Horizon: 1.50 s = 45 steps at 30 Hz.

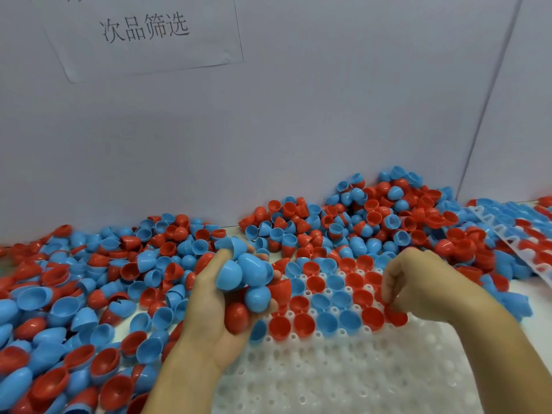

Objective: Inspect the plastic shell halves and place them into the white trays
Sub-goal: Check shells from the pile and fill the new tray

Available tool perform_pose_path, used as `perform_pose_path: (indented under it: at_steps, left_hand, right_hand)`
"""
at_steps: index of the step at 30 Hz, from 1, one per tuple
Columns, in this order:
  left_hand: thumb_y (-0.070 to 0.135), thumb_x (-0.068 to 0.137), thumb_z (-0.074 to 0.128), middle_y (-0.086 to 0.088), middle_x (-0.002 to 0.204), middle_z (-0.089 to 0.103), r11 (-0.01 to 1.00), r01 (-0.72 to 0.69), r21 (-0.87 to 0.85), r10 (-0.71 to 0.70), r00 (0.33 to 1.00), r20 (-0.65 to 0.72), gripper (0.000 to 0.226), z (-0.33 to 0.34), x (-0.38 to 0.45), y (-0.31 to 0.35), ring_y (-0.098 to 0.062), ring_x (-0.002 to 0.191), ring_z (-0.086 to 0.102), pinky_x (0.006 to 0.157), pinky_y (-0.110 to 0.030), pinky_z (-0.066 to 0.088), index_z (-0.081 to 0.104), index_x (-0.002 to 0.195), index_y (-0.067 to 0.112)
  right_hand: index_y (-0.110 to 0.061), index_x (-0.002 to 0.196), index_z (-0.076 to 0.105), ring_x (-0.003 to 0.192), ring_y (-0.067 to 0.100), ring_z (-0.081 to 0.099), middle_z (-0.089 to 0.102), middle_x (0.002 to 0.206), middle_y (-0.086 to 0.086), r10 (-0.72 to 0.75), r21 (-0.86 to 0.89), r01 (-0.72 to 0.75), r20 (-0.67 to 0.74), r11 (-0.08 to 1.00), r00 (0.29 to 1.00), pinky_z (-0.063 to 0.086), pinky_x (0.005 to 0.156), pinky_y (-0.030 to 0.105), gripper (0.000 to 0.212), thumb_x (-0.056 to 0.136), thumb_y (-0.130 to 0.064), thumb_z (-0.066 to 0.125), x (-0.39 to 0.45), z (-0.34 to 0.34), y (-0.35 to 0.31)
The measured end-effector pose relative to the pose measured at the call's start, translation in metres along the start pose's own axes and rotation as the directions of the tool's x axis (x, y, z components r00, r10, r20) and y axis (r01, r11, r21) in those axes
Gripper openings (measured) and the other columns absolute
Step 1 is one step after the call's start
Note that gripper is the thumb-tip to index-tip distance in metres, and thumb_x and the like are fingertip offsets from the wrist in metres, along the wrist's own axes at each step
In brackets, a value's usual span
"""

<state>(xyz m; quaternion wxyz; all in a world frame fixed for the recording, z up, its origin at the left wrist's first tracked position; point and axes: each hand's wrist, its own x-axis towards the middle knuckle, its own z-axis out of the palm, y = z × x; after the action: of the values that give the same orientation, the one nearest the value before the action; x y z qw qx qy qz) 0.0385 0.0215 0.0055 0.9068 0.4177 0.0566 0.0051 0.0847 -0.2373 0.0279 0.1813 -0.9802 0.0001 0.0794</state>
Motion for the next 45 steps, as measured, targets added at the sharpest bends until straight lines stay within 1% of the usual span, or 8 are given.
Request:
perform_pose_path:
  at_steps: [3, 9, 13, 17, 23, 27, 38, 45]
  left_hand:
    - [0.045, 0.076, 0.060, -0.012, 0.081, 0.073, 0.999, 0.014, -0.038, -0.014, 1.000, 0.014, 0.035, 0.004, -0.002, -0.001, -0.024, 0.064, 0.071, 0.041, -0.033, 0.053, 0.078, 0.078, 0.014]
    - [0.046, 0.075, 0.060, -0.010, 0.076, 0.073, 0.992, 0.026, -0.120, -0.021, 0.999, 0.038, 0.036, 0.007, -0.005, -0.001, -0.023, 0.060, 0.070, 0.040, -0.031, 0.051, 0.079, 0.067, 0.017]
    - [0.046, 0.076, 0.059, -0.012, 0.078, 0.073, 0.991, 0.036, -0.126, -0.032, 0.999, 0.038, 0.038, 0.009, -0.006, 0.000, -0.025, 0.063, 0.071, 0.040, -0.030, 0.052, 0.079, 0.067, 0.016]
    - [0.046, 0.077, 0.059, -0.013, 0.081, 0.071, 0.987, 0.050, -0.155, -0.043, 0.998, 0.047, 0.038, 0.010, -0.006, 0.000, -0.024, 0.057, 0.066, 0.040, -0.031, 0.052, 0.078, 0.072, 0.013]
    - [0.047, 0.077, 0.060, -0.013, 0.080, 0.072, 0.979, 0.045, -0.200, -0.040, 0.999, 0.031, 0.040, 0.006, -0.005, 0.001, -0.024, 0.056, 0.065, 0.039, -0.029, 0.051, 0.078, 0.067, 0.013]
    - [0.050, 0.081, 0.058, -0.013, 0.073, 0.072, 0.969, 0.047, -0.242, -0.039, 0.999, 0.036, 0.046, 0.007, -0.005, 0.001, -0.024, 0.054, 0.066, 0.039, -0.030, 0.051, 0.079, 0.065, 0.013]
    - [0.050, 0.089, 0.055, -0.018, 0.095, 0.071, 0.936, 0.125, -0.328, -0.130, 0.992, 0.007, 0.044, 0.001, -0.002, 0.000, -0.032, 0.076, 0.069, 0.040, -0.030, 0.053, 0.076, 0.078, 0.013]
    - [0.048, 0.094, 0.054, -0.016, 0.092, 0.071, 0.913, 0.091, -0.398, -0.103, 0.995, -0.010, 0.039, -0.003, -0.001, 0.000, -0.030, 0.070, 0.069, 0.040, -0.029, 0.052, 0.072, 0.094, 0.013]
  right_hand:
    - [-0.022, 0.058, 0.073, 0.068, 0.011, 0.068, 0.069, 0.064, -0.008, -0.005, -0.043, 0.005, 0.011, 0.999, 1.000, 0.062, 0.068, 0.035, 0.040, 0.074, 0.011, 0.058, 0.001, 0.004, -0.002]
    - [-0.036, 0.082, 0.072, 0.082, 0.002, 0.066, 0.072, 0.094, -0.015, -0.137, -0.006, 0.137, -0.029, 0.991, 0.990, 0.053, 0.070, 0.018, 0.027, 0.084, -0.009, 0.076, -0.005, -0.015, -0.012]
    - [-0.046, 0.091, 0.066, 0.082, -0.003, 0.067, 0.070, 0.090, -0.022, -0.397, 0.276, 0.405, -0.086, 0.872, 0.914, 0.056, 0.069, 0.018, 0.009, 0.085, -0.042, 0.072, -0.021, -0.017, -0.053]
    - [-0.044, 0.092, 0.065, 0.081, 0.003, 0.068, 0.068, 0.091, -0.021, -0.548, 0.413, 0.527, -0.076, 0.743, 0.833, 0.060, 0.075, 0.026, 0.014, 0.081, -0.049, 0.071, -0.031, 0.002, -0.089]
    - [-0.031, 0.076, 0.070, 0.075, 0.011, 0.066, 0.070, 0.084, -0.010, -0.558, 0.360, 0.554, -0.104, 0.751, 0.823, 0.059, 0.073, 0.036, 0.019, 0.086, -0.047, 0.068, -0.025, 0.012, -0.093]
    - [-0.034, 0.076, 0.069, 0.081, 0.003, 0.067, 0.069, 0.087, -0.020, -0.558, 0.393, 0.563, -0.140, 0.727, 0.818, 0.057, 0.076, 0.027, 0.015, 0.087, -0.044, 0.067, -0.025, 0.012, -0.091]
    - [-0.026, 0.077, 0.067, 0.077, 0.017, 0.070, 0.072, 0.079, -0.006, -0.452, 0.543, 0.534, -0.291, 0.648, 0.844, 0.056, 0.078, 0.026, 0.019, 0.093, -0.035, 0.063, -0.022, 0.012, -0.094]
    - [-0.024, 0.074, 0.069, 0.069, 0.002, 0.067, 0.072, 0.075, -0.010, -0.503, 0.669, 0.540, -0.277, 0.510, 0.819, 0.050, 0.070, 0.010, 0.026, 0.083, -0.048, 0.061, -0.026, 0.012, -0.099]
